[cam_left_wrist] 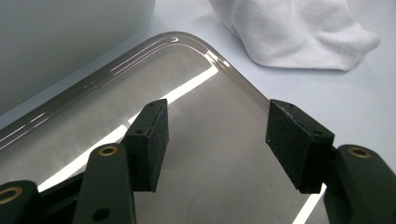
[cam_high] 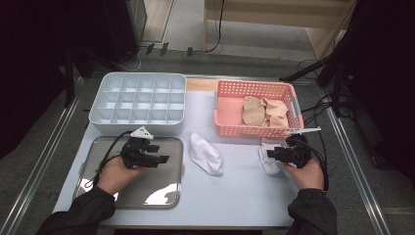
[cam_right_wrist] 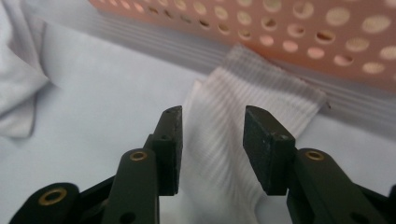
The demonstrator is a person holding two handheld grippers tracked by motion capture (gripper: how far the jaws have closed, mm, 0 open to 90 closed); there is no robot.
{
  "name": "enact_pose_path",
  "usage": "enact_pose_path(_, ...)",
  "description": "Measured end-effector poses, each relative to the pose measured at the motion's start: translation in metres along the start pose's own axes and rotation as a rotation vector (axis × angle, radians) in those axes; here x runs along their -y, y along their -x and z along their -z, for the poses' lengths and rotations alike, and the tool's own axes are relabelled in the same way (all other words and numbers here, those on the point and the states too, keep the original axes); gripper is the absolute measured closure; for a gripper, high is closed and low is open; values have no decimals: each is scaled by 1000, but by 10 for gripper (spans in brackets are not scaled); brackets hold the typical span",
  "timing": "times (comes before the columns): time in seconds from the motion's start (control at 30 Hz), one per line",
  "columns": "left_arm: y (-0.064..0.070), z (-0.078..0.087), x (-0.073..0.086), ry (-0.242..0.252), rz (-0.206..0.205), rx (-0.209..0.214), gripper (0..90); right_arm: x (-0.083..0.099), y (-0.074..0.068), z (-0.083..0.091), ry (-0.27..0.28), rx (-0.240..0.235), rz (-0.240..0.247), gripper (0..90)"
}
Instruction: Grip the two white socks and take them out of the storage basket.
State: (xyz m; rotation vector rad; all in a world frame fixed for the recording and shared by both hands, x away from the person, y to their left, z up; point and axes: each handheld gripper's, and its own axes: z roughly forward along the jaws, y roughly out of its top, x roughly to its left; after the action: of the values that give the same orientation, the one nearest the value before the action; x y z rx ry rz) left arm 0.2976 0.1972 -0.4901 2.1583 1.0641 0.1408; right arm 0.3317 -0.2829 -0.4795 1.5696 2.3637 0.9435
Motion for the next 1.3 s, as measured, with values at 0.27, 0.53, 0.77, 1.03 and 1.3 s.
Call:
enact_pose_path(0.27, -2, 1, 0, -1, 3, -5, 408, -7, -20, 7, 28, -11, 19, 603)
enact_pose_path(0.53, -2, 2, 0, 4, 0, -4, 408, -9, -38, 3, 37, -42, 30, 599)
enact_pose_path(0.77, -1, 1, 0, 3, 0, -5, 408, -6, -55, -3, 30, -38, 72, 589)
enact_pose_path(1.03, 0, -2, 0, -5, -22, 3, 410, -7, -73, -9, 59, -78, 83, 579)
enact_pose_path(1.3, 0, -3, 0, -10, -27, 8, 410, -11, -102, -28, 30, -105, 135, 572)
